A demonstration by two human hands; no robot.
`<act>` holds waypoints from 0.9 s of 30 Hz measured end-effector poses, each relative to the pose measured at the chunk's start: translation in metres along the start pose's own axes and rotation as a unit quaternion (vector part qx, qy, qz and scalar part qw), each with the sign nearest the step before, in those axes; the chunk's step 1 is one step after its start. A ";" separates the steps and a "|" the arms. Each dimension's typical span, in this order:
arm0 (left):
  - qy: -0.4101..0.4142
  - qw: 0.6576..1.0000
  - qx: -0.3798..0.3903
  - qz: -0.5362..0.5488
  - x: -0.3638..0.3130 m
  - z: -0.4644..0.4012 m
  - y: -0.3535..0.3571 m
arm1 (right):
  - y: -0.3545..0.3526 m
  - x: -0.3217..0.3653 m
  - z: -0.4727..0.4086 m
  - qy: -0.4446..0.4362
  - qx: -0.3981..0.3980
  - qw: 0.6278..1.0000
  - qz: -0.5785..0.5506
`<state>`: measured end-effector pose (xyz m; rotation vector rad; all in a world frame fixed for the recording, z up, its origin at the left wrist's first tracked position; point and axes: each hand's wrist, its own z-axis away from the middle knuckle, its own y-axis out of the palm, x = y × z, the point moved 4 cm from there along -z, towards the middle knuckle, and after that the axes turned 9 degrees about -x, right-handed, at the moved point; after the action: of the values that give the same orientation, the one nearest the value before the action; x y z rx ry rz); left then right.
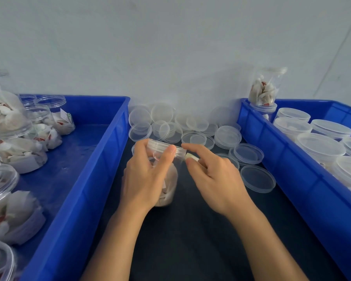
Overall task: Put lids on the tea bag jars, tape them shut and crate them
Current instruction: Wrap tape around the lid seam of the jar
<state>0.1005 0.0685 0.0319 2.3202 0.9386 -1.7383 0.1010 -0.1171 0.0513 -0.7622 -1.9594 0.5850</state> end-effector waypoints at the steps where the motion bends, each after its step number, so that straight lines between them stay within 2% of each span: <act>1: 0.003 1.000 0.002 -0.001 0.000 0.000 0.000 | -0.001 -0.003 -0.001 0.004 -0.001 1.000 -0.006; 15: -0.035 0.995 0.057 0.070 0.003 -0.004 0.001 | -0.001 -0.014 -0.006 0.006 0.024 0.998 -0.050; 22: -0.014 0.989 0.100 0.110 0.005 -0.004 -0.001 | -0.002 -0.012 -0.004 0.024 0.071 0.993 -0.096; 27: -0.004 0.990 0.117 0.078 0.006 -0.002 0.001 | 0.000 -0.012 -0.003 0.031 0.059 0.993 -0.094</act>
<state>0.1032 0.0709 0.0272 2.4462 0.5585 -1.8783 0.1083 -0.1255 0.0451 -0.5107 -1.8957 0.5513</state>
